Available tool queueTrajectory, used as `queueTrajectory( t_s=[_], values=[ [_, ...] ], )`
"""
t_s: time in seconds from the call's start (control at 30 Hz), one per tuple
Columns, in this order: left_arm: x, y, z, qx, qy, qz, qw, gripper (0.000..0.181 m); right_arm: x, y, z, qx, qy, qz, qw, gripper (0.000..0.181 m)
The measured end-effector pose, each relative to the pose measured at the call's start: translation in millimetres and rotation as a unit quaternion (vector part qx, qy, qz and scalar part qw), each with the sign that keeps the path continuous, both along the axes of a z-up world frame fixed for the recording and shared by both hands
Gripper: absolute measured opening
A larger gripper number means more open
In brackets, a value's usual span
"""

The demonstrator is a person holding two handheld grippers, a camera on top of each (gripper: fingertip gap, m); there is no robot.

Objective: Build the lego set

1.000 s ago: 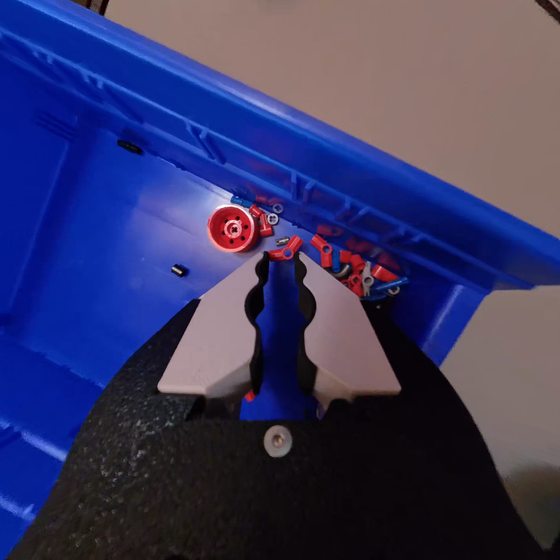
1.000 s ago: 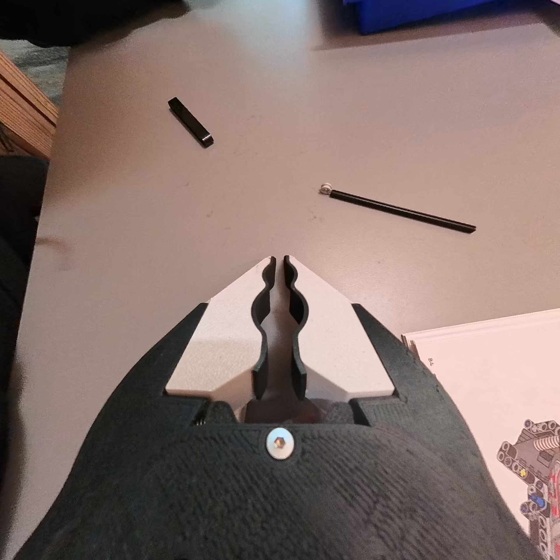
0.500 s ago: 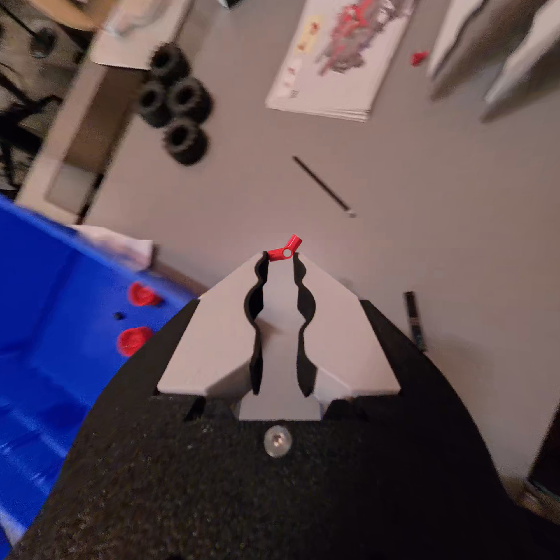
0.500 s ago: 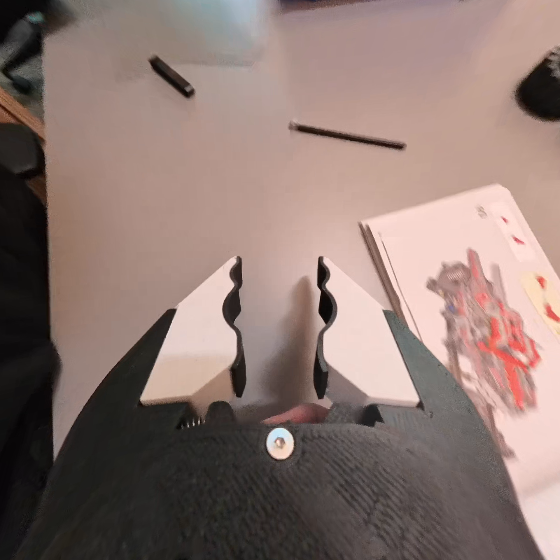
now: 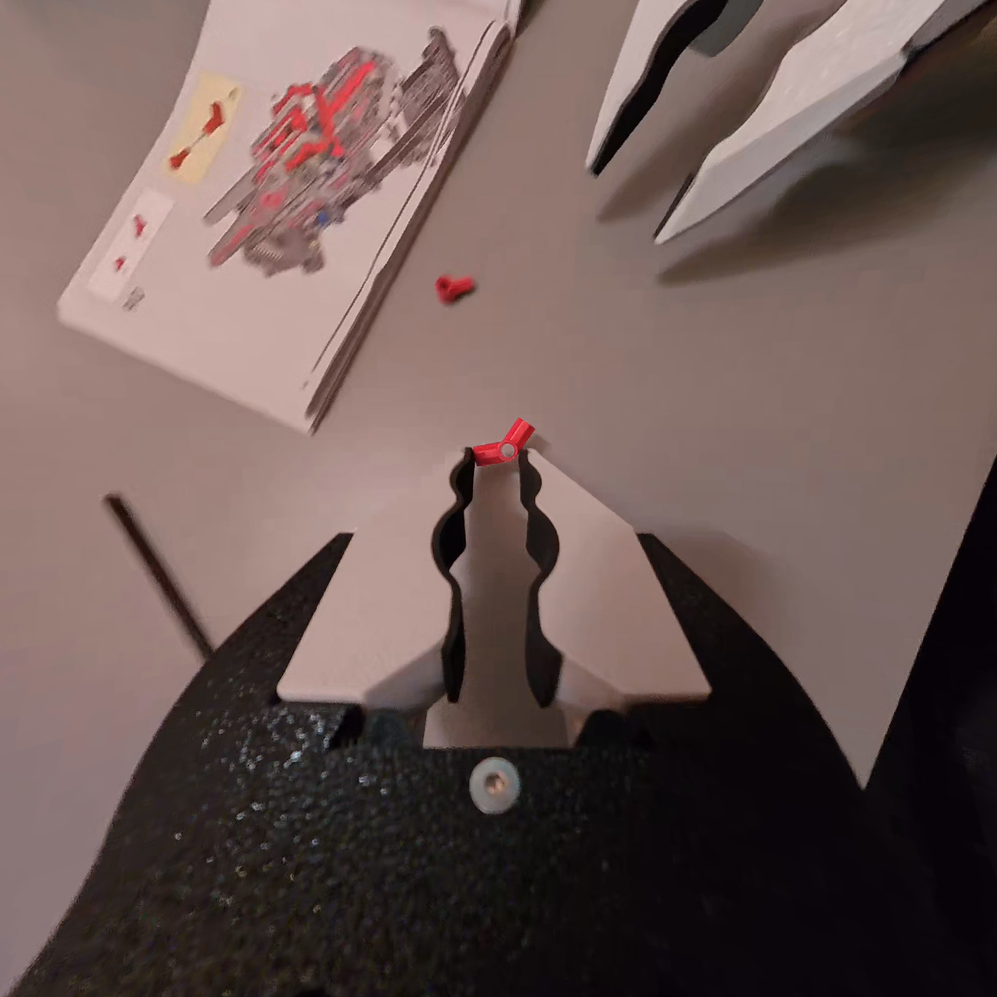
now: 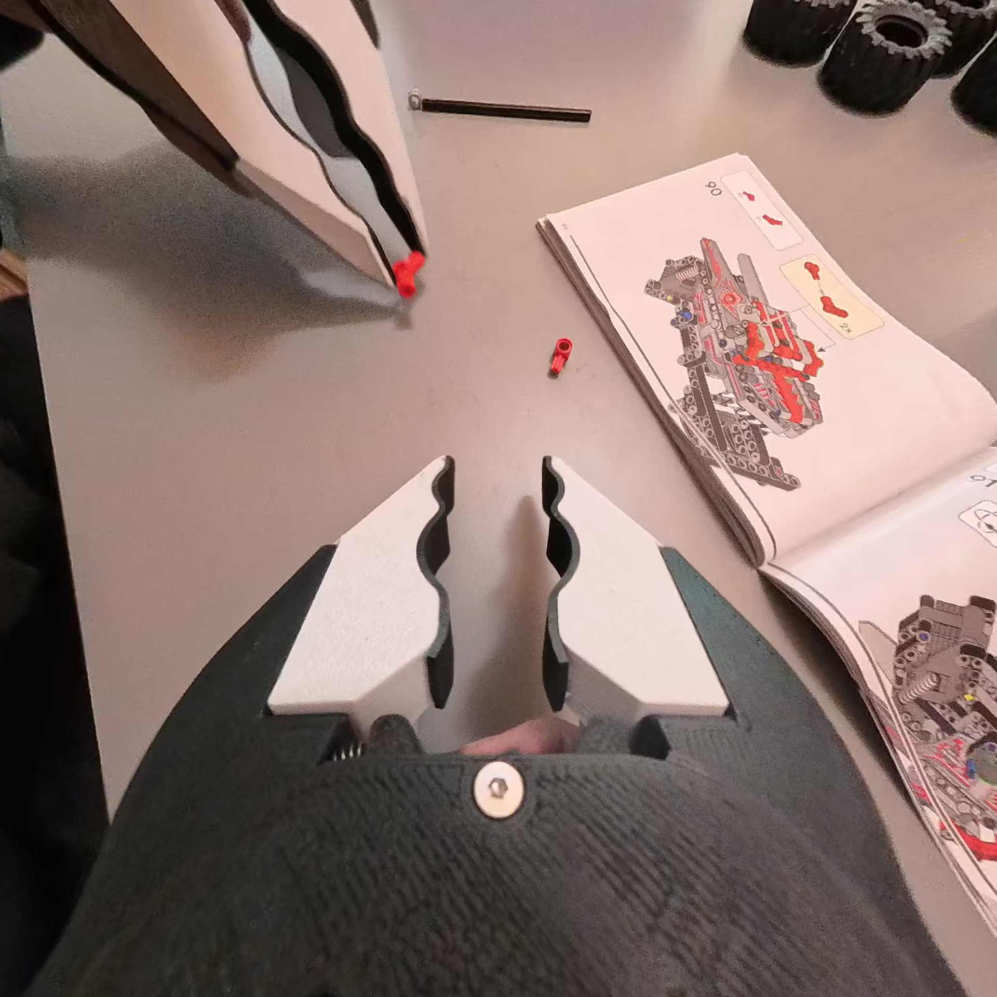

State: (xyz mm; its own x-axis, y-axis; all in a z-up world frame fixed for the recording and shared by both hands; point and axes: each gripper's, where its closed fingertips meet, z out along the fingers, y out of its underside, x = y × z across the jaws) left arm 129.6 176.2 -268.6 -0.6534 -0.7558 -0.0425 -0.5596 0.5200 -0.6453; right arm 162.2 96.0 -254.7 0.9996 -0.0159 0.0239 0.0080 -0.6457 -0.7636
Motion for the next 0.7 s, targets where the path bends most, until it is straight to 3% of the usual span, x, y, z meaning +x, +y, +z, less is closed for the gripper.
queueTrajectory(
  t_s=[0.03,0.23,0.37,0.57,0.7],
  values=[
    [6,-11,-2,0.0,-0.003,-0.001,1.0,0.014,1,-3,0,0.0,-0.004,0.008,1.0,0.03],
    [37,-57,-10,0.0,-0.024,0.01,1.0,0.014,3,-9,-7,0.004,-0.003,0.056,0.998,0.025],
    [45,-71,-10,-0.005,-0.039,0.011,0.999,0.019,8,-11,-7,0.008,-0.001,0.075,0.997,0.022],
    [41,-58,8,-0.018,-0.054,0.006,0.998,0.027,3,-4,-6,0.018,0.029,0.1,0.994,0.022],
    [48,-26,26,-0.008,-0.068,-0.017,0.998,0.022,0,3,-8,0.023,0.037,0.094,0.995,0.025]
  ],
)
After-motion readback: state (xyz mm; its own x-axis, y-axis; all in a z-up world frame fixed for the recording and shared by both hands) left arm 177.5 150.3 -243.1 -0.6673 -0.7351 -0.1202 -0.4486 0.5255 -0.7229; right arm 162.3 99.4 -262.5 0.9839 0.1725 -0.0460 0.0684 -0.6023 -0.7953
